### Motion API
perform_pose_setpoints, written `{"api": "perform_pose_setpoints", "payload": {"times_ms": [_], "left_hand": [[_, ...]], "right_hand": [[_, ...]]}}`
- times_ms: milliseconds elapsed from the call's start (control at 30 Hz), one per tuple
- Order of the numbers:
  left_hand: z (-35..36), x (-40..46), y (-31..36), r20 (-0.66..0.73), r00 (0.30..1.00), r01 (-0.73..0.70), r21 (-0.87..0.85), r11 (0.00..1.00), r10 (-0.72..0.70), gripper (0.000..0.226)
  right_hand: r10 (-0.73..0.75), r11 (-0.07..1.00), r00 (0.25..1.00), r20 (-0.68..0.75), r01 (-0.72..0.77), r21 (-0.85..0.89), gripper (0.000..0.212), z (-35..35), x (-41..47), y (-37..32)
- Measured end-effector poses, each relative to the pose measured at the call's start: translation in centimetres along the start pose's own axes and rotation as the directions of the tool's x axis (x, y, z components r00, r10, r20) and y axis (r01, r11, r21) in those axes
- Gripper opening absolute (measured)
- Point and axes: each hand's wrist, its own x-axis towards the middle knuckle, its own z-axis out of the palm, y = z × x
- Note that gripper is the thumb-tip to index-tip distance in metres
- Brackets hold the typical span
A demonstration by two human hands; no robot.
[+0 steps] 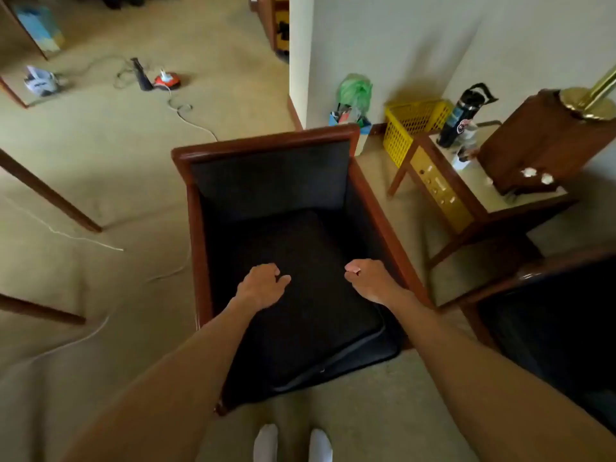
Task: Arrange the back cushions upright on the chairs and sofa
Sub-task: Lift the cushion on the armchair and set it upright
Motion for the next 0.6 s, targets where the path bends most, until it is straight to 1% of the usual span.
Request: {"api": "perform_pose_setpoints", "payload": {"times_ms": [33, 167, 200, 267, 333, 433, 533, 600], "left_hand": [[1.5, 0.1, -0.8, 0.017, 0.999, 0.049, -0.001, 0.999, -0.049, 0.044], [8.8, 0.7, -5.3, -0.038, 0.983, 0.179, -0.042, 0.983, -0.181, 0.039], [10.5, 0.8, -6.3, -0.060, 0.974, 0.215, -0.057, 0.975, -0.218, 0.038], [12.8, 1.1, -7.9, -0.116, 0.952, 0.273, -0.092, 0.958, -0.283, 0.036], [14.9, 1.3, -9.1, -0.149, 0.931, 0.317, -0.130, 0.939, -0.335, 0.036], [17.1, 1.3, -10.3, -0.172, 0.917, 0.329, -0.184, 0.926, -0.360, 0.044], [18.6, 1.4, -11.0, -0.156, 0.914, 0.331, -0.242, 0.912, -0.374, 0.059], [19.4, 1.5, -11.3, -0.128, 0.914, 0.339, -0.275, 0.899, -0.384, 0.069]], "right_hand": [[0.033, 0.999, 0.999, 0.021, -0.034, 0.016, 0.037, 1.5, 0.6, 1.4], [0.100, 0.995, 0.993, 0.055, -0.101, 0.014, 0.043, 6.9, 3.0, 7.3], [0.124, 0.992, 0.992, 0.038, -0.125, 0.022, 0.046, 7.9, 3.5, 8.5], [0.157, 0.987, 0.987, -0.042, -0.156, 0.025, 0.053, 9.4, 5.0, 10.6], [0.202, 0.979, 0.977, -0.072, -0.202, 0.001, 0.064, 10.7, 6.4, 12.5], [0.281, 0.958, 0.954, -0.100, -0.285, -0.020, 0.075, 11.6, 7.7, 14.2], [0.366, 0.930, 0.929, -0.050, -0.364, 0.044, 0.077, 11.9, 8.6, 15.5], [0.397, 0.914, 0.918, -0.011, -0.395, 0.090, 0.076, 12.2, 8.8, 16.2]]}}
